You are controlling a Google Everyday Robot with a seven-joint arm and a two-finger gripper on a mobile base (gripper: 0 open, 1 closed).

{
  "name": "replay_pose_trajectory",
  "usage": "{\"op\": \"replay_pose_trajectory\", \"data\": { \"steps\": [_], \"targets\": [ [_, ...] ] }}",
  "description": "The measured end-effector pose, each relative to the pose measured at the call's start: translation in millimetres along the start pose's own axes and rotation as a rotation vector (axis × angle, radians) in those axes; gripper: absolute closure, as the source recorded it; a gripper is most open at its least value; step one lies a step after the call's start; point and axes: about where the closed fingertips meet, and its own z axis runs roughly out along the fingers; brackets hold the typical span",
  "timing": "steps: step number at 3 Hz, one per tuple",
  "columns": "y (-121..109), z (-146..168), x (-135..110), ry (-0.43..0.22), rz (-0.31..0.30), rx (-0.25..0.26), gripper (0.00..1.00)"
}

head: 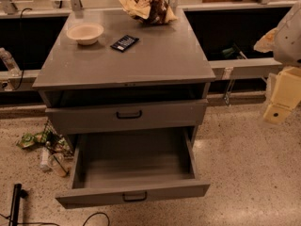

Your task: Place rxbar blueberry into middle drawer

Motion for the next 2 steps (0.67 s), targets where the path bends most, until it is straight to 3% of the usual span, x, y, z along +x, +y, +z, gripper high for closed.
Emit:
{"op": "replay_pose_trajectory", "data": {
  "steps": [1,2],
  "targets": [
    [0,0,0,0.000,-0.001,0.000,0.00],
    [-16,-4,-19,-0.031,-0.068,0.022,0.00]
  ]
}}
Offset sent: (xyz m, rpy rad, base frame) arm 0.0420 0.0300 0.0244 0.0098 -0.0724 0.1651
